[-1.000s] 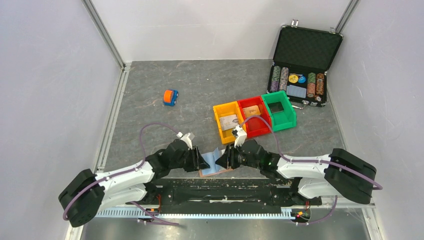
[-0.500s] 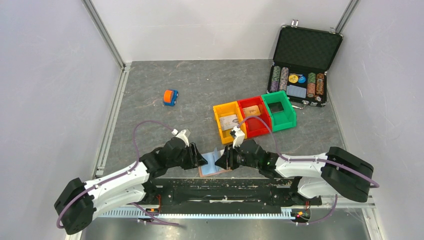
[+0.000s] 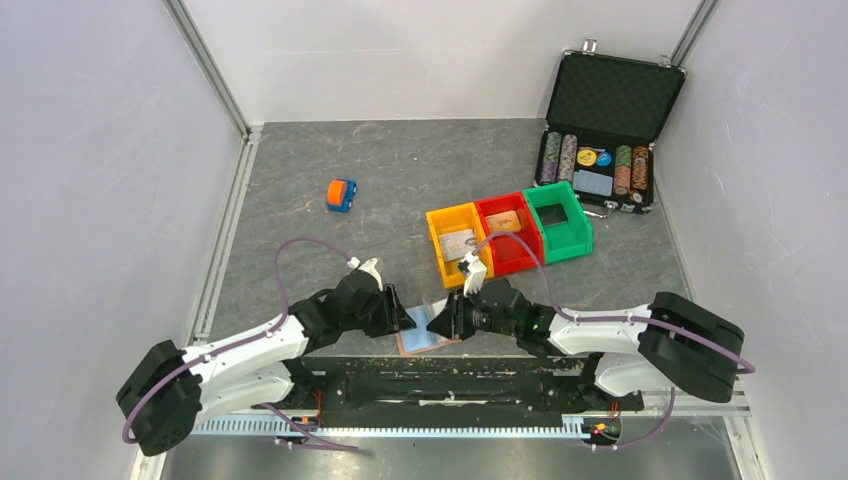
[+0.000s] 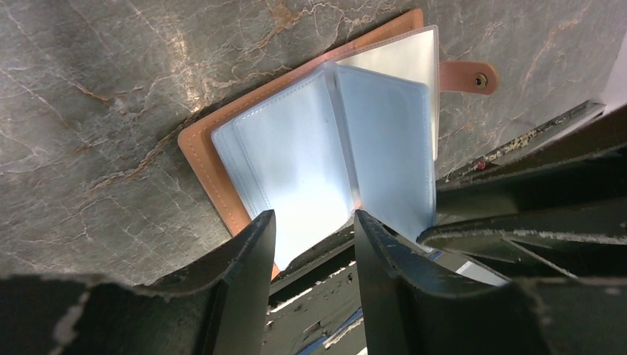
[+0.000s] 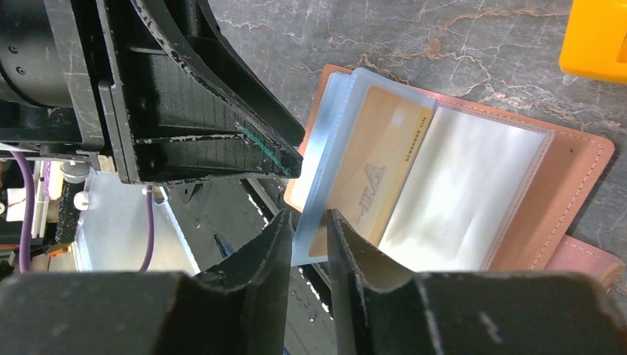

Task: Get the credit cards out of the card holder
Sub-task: Remove the credit card from the card holder.

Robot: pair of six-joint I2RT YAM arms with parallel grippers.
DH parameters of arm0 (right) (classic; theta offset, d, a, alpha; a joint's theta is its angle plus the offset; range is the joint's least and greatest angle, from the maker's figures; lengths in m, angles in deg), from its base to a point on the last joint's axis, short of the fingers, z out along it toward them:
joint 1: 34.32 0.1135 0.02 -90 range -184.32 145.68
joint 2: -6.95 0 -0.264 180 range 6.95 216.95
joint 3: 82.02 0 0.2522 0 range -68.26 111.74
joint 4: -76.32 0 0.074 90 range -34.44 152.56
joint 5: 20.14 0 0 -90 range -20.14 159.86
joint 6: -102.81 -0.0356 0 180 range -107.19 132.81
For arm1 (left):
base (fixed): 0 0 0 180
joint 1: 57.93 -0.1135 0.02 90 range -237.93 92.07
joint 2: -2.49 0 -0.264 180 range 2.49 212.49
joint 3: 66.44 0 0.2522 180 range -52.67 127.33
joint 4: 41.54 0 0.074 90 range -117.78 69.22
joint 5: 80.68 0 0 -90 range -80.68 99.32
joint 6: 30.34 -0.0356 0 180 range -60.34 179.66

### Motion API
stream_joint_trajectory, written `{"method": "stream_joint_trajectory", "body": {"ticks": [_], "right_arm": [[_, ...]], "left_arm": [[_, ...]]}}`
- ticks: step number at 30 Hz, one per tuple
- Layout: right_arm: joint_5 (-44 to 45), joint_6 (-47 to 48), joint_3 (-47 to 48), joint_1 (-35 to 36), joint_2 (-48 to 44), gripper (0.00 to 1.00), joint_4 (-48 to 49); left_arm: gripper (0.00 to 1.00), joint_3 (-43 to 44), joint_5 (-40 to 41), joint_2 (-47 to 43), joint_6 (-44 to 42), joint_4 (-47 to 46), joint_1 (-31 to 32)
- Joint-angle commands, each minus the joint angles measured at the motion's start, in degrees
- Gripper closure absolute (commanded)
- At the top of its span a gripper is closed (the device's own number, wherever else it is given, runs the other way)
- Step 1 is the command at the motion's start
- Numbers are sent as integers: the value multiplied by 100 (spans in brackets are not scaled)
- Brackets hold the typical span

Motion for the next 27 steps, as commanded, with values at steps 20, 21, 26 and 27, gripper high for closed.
{"method": "stream_joint_trajectory", "body": {"ticks": [20, 21, 26, 27], "right_arm": [[310, 19, 194, 28, -27, 69, -234], [307, 27, 199, 34, -25, 68, -249], [382, 71, 227, 33, -24, 68, -333], [388, 72, 236, 27, 0, 68, -333]], "left_arm": [[43, 485, 82, 21, -352, 14, -178], [43, 484, 73, 48, -353, 13, -178], [43, 479, 201, 41, -429, 108, -178], [43, 479, 223, 89, -441, 119, -177]]}}
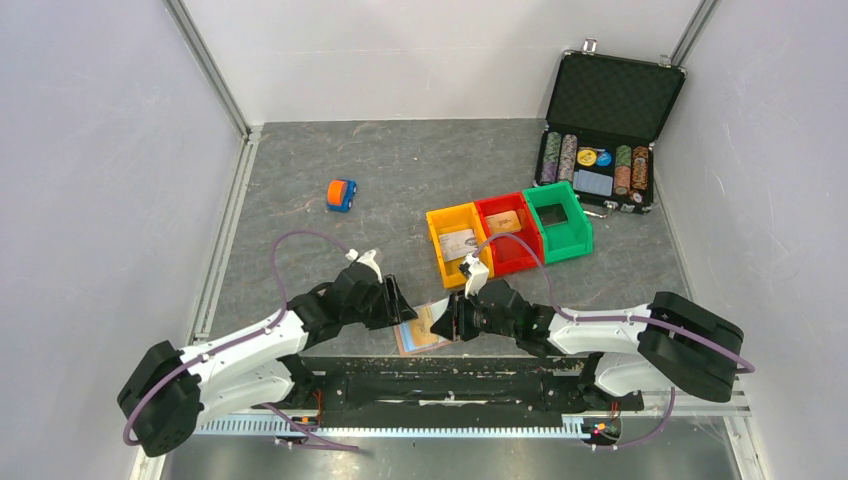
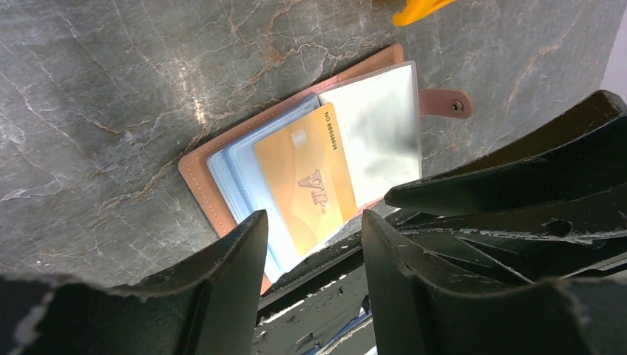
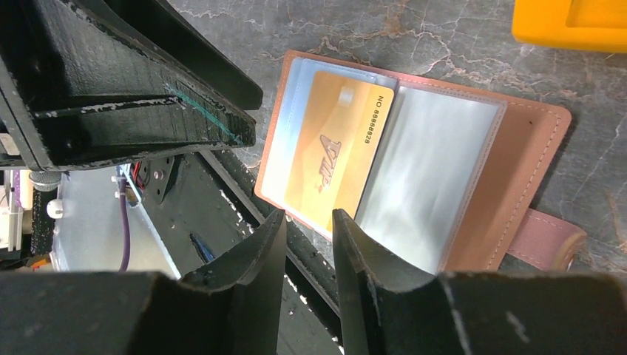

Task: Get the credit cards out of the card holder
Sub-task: Remove the credit card from the card holder.

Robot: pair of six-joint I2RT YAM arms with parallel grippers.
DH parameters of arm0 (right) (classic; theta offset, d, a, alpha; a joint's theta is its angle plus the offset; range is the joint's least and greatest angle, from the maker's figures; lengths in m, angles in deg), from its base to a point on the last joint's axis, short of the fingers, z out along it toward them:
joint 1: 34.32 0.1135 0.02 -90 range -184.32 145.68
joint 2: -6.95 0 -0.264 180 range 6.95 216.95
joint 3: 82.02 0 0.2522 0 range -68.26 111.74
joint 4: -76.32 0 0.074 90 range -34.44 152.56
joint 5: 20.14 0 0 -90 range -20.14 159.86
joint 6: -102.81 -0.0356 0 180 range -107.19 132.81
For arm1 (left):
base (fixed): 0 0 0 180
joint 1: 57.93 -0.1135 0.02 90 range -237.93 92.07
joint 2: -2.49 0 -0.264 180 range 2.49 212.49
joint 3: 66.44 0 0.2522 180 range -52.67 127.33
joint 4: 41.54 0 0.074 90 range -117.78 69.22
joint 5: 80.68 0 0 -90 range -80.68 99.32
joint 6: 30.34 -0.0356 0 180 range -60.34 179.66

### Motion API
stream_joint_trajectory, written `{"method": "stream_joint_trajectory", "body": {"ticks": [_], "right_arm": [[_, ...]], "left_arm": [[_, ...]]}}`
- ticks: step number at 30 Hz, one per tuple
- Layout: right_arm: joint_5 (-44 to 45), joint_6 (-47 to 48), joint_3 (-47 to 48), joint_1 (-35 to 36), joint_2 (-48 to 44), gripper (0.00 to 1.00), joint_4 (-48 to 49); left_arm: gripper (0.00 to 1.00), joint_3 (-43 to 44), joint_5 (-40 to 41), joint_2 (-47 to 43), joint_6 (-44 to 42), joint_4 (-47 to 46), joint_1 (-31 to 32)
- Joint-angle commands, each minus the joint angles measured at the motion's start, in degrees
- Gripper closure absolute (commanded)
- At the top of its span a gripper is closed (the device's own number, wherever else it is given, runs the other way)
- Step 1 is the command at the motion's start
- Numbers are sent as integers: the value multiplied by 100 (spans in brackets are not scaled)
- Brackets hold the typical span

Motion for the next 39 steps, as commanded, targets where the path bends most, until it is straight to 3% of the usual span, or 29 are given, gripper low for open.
{"method": "stream_joint_trajectory", "body": {"ticks": [1, 8, 19, 39], "right_arm": [[155, 133, 232, 23, -1, 67, 41], [73, 272, 344, -33, 164, 67, -3], [-177, 214, 280, -216, 528, 66, 161], [-170, -7, 109, -242, 751, 62, 255]], "left_arm": [[44, 163, 101, 106, -332, -29, -27], [63, -35, -2, 408, -316, -233, -25], [66, -508, -127, 564, -263, -648, -27], [72, -547, -132, 621, -298, -613, -27]]}}
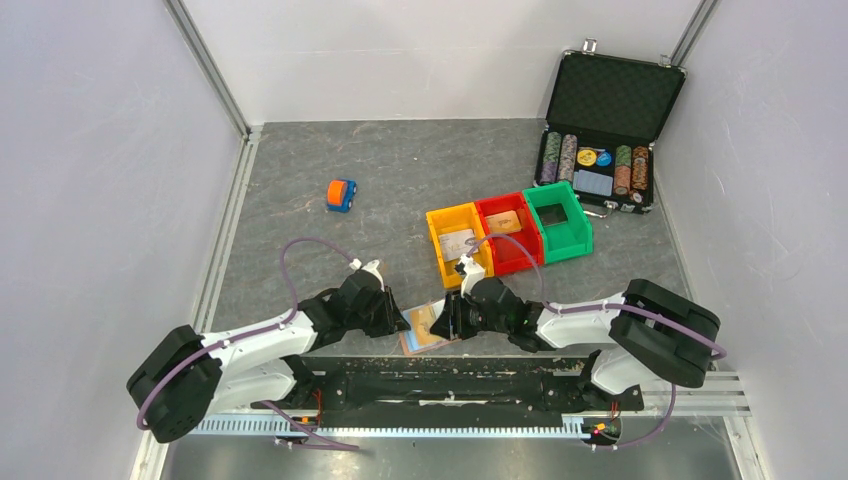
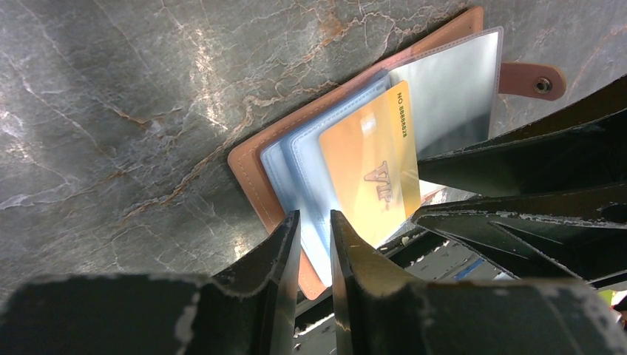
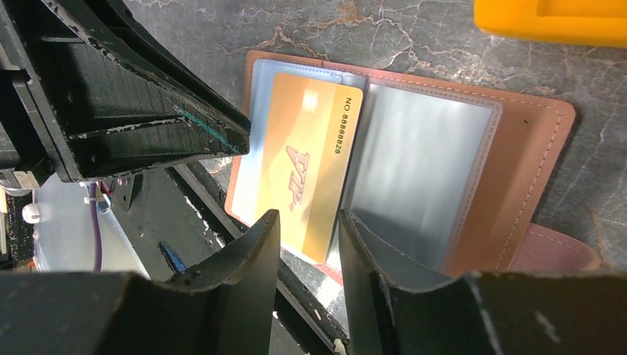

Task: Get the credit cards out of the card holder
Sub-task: Remove the credit card from the card holder.

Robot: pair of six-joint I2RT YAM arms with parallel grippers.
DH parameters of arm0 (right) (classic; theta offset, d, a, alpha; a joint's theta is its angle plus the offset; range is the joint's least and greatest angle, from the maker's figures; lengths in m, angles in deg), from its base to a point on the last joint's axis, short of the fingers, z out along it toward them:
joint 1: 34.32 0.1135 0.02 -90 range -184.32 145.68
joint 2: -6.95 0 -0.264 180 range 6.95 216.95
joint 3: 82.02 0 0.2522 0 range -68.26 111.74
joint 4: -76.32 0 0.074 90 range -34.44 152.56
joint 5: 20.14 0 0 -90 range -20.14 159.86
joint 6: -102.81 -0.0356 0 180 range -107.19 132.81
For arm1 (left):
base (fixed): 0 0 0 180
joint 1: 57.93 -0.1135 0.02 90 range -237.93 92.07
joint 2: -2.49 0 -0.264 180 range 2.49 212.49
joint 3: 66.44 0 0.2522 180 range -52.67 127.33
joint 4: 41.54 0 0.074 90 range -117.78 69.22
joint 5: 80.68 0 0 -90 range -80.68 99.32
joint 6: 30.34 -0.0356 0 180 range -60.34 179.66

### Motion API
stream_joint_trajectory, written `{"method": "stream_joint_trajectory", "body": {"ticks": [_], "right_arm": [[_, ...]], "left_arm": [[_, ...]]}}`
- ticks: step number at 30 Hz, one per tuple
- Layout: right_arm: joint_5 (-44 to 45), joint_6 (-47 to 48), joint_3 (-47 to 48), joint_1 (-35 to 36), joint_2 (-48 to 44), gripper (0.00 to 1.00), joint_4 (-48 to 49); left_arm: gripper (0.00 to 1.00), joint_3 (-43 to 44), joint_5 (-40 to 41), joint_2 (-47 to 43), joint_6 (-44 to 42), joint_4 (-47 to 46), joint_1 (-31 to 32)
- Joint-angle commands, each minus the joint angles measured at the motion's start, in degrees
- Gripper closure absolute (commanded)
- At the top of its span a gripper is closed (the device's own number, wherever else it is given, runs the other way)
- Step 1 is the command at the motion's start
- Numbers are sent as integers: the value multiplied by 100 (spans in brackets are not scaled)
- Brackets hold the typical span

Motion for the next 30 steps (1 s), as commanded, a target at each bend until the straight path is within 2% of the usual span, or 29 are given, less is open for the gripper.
{"method": "stream_joint_trajectory", "body": {"ticks": [1, 9, 13, 16, 20, 25, 30], "right_arm": [[8, -93, -52, -34, 14, 62, 160], [-343, -401, -282, -121, 220, 64, 790], [-391, -506, -380, -148, 266, 67, 986], [-373, -508, -411, -166, 218, 79, 999], [-361, -508, -502, -194, 107, 100, 1110], [-386, -495, -643, -299, -116, 100, 1128], [-248, -214, -659, -432, -561, 100, 568]], "left_arm": [[72, -78, 6, 40, -191, 9, -19], [72, -76, -20, 33, -160, 2, -19], [72, -103, -49, 26, -142, -24, -16], [72, -120, -30, 27, -134, -37, -18], [72, -121, -25, 42, -134, -35, -19], [71, -82, -42, 26, -138, -5, -14], [70, -47, -3, 7, -201, 76, -19]]}}
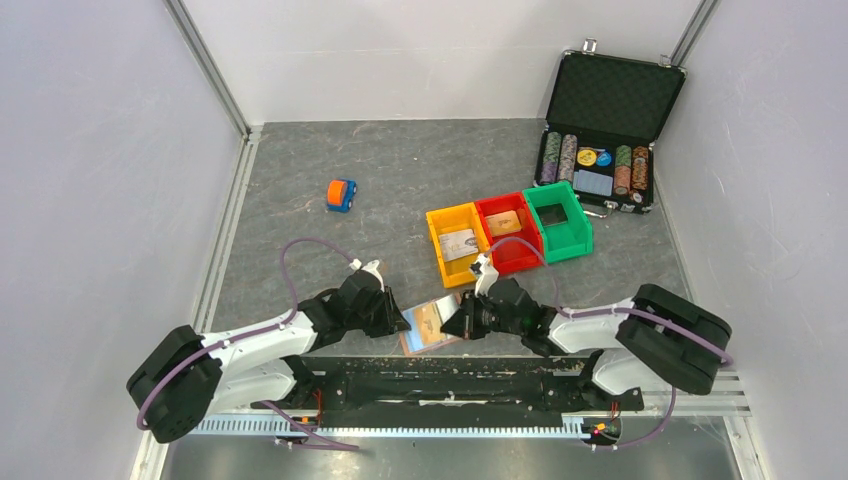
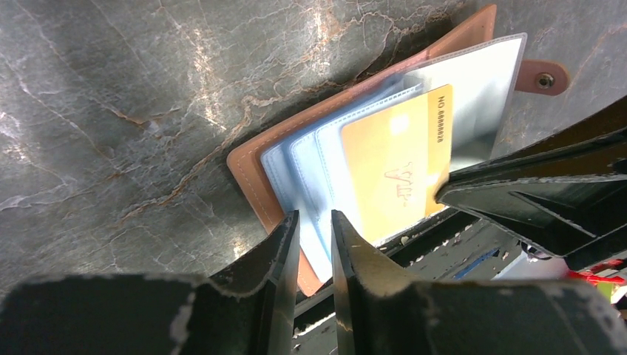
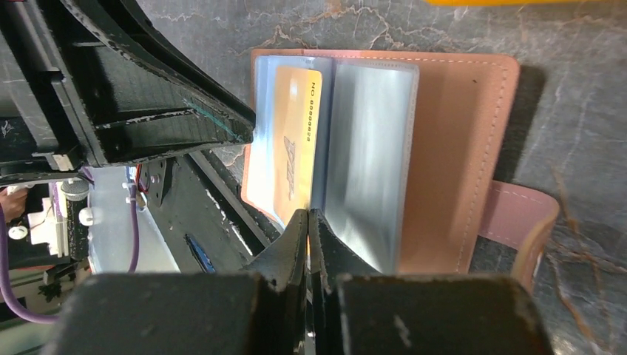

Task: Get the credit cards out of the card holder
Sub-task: Remove the credit card from the card holder, then place the credit card in the storage box.

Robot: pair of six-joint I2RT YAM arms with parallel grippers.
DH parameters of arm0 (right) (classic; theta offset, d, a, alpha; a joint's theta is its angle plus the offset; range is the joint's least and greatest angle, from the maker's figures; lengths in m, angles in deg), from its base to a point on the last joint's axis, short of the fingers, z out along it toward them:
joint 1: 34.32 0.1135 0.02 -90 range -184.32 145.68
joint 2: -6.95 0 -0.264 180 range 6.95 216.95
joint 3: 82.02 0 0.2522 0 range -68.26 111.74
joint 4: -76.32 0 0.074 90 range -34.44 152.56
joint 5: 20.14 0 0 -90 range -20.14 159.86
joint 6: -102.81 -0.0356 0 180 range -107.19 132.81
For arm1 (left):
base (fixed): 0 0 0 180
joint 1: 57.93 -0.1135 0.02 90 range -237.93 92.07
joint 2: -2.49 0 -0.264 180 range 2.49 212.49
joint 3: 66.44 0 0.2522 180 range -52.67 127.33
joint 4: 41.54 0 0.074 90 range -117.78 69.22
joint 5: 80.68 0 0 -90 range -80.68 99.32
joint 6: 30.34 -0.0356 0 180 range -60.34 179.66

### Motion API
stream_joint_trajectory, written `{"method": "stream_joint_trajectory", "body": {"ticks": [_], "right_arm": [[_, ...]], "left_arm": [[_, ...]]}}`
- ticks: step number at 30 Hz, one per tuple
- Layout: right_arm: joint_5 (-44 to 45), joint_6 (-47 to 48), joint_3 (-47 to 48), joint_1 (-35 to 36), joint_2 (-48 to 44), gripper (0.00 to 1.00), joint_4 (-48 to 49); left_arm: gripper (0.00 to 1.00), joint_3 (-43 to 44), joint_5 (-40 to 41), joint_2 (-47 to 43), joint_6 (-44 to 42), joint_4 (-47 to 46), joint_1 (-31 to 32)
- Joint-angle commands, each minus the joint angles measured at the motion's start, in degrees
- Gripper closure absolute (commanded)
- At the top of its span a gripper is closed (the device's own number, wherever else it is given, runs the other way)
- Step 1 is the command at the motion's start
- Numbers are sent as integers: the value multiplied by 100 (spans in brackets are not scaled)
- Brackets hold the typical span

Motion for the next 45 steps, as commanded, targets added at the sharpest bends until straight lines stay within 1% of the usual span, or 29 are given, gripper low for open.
{"method": "stream_joint_trajectory", "body": {"ticks": [1, 6, 11, 13, 15, 18, 22, 25, 29, 31, 35, 38, 44, 45], "right_arm": [[132, 321, -39, -131, -500, 100, -331], [131, 609, -85, -345, -1096, 100, -919], [93, 1149, 11, -618, -1849, 100, -1682], [-77, 1293, 22, -764, -2083, 100, -1844], [-291, 1427, 45, -873, -2257, 100, -1960], [-714, 1706, 189, -955, -2409, 100, -2163], [-1263, 2153, 468, -978, -2487, 100, -2518], [-1802, 2275, 621, -979, -2519, 100, -2574], [-2340, 2176, 612, -980, -2607, 100, -2317], [-2554, 2100, 577, -983, -2655, 100, -2158], [-2776, 2013, 498, -977, -2766, 100, -1920], [-2872, 1963, 445, -978, -2805, 100, -1778], [-3228, 1820, 314, -979, -2741, 100, -1281], [-3266, 1815, 317, -978, -2726, 100, -1259]], "left_arm": [[70, 1, 23, 18, -223, 145, -19], [69, 180, 32, 14, -307, 342, -18], [64, 437, -31, -192, -353, 637, -18], [59, 545, -74, -338, -359, 734, -19], [51, 691, -130, -473, -381, 851, -18], [43, 955, -283, -656, -555, 997, -18], [35, 1333, -566, -812, -979, 1152, -18], [29, 1761, -928, -775, -1515, 1386, -18], [28, 2374, -1448, -507, -2176, 1746, -18], [28, 2553, -1652, -442, -2347, 1793, -19], [29, 2635, -2045, -405, -2516, 1656, -17], [31, 2626, -2389, -291, -2597, 1577, -18], [32, 2609, -2570, -182, -2677, 1549, -19], [34, 2613, -2628, -182, -2681, 1511, -19]]}}
